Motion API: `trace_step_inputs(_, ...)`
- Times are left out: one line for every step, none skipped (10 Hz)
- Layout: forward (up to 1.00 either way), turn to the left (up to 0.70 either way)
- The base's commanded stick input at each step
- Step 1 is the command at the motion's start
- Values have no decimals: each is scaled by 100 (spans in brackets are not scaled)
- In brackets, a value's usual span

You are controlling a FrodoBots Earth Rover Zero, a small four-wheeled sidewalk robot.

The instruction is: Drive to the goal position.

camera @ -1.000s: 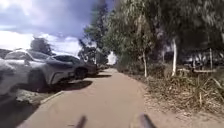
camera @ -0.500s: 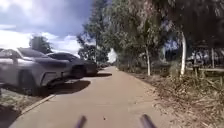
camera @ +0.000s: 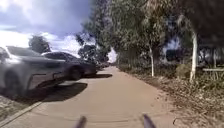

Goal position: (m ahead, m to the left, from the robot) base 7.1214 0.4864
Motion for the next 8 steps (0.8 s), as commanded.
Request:
trace_step_inputs(100,0)
trace_step_inputs(100,0)
trace_step_inputs(100,0)
trace_step_inputs(100,0)
trace_step_inputs(100,0)
trace_step_inputs(100,0)
trace_step_inputs(100,0)
trace_step_inputs(100,0)
